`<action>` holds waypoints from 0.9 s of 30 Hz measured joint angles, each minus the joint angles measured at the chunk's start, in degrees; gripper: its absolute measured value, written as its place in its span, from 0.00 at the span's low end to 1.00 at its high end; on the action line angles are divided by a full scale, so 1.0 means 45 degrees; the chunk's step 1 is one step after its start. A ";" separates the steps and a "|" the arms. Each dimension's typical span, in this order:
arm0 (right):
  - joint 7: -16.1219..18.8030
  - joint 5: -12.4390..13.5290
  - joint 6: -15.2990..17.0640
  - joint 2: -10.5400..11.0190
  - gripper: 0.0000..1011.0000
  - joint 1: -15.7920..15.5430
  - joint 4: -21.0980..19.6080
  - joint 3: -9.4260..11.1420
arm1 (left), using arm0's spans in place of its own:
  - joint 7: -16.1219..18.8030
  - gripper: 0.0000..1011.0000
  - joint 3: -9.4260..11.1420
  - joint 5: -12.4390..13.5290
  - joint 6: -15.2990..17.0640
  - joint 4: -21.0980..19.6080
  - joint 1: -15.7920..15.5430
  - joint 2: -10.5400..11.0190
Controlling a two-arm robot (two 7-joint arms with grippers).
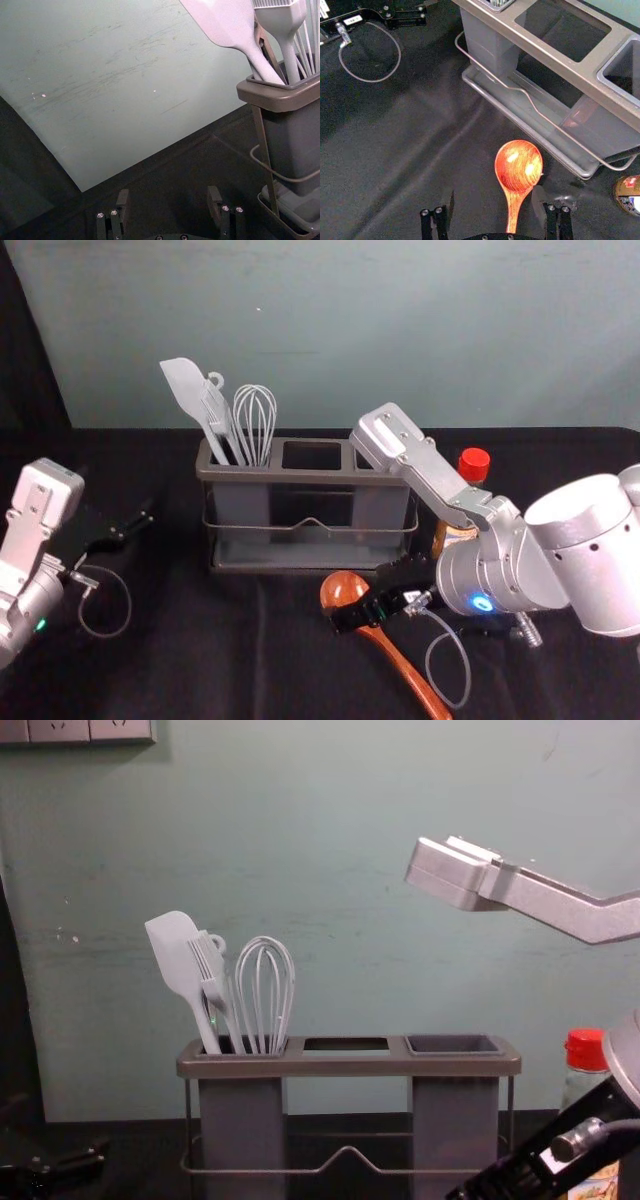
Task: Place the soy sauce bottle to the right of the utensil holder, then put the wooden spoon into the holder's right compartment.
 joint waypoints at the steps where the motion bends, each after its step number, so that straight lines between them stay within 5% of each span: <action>1: 0.0000 0.0000 0.0000 0.0000 0.99 0.0000 0.0000 0.0000 | 0.0000 1.00 0.0000 0.0000 0.0000 0.0000 0.0000 0.0000; 18: 0.0052 -0.0019 -0.0091 0.0037 0.99 -0.0018 -0.0038 0.0010 | 0.0000 1.00 0.0000 0.0000 0.0000 0.0000 0.0000 0.0000; 27: 0.0150 -0.0670 -0.1212 0.0389 0.99 -0.0324 -0.0381 -0.0133 | 0.0000 1.00 0.0000 0.0000 0.0000 0.0000 0.0000 0.0000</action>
